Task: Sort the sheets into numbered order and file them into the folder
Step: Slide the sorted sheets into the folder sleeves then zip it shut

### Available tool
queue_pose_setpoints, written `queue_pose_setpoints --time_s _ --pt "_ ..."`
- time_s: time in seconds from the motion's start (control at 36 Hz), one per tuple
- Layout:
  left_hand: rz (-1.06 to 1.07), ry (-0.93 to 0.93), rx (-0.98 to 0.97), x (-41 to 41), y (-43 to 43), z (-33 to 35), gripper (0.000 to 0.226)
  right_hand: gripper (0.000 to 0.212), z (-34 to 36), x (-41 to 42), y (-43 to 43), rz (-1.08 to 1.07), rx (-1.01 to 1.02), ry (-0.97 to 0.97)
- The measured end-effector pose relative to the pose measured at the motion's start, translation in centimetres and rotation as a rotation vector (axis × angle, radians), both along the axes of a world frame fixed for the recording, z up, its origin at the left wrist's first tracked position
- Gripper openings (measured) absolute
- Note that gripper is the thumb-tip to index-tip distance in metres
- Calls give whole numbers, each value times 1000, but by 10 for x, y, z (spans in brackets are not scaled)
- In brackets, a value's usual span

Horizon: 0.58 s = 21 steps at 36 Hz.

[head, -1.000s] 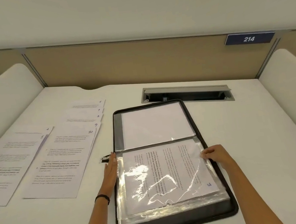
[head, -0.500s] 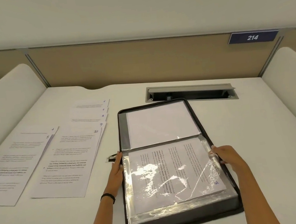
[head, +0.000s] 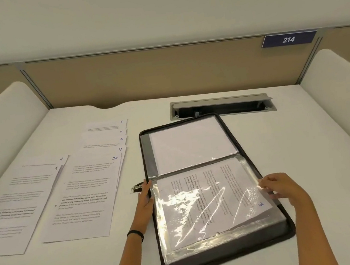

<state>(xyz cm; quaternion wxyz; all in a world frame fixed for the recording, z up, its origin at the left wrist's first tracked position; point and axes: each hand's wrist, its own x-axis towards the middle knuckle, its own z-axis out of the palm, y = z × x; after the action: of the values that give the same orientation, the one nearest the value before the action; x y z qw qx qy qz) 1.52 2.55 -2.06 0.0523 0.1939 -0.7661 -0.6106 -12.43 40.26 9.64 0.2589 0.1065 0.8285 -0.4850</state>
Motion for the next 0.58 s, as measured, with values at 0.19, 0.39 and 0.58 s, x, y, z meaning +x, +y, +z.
queue_pose_setpoints --time_s 0.19,0.39,0.58 --pt "35 45 52 3 6 7 44 23 7 11 -2 -111 -67 17" --pt "-6 34 52 5 8 18 40 26 11 15 -9 -242 -118 180" --pt "-98 47 22 10 0 16 52 22 15 13 -17 -357 -160 282"
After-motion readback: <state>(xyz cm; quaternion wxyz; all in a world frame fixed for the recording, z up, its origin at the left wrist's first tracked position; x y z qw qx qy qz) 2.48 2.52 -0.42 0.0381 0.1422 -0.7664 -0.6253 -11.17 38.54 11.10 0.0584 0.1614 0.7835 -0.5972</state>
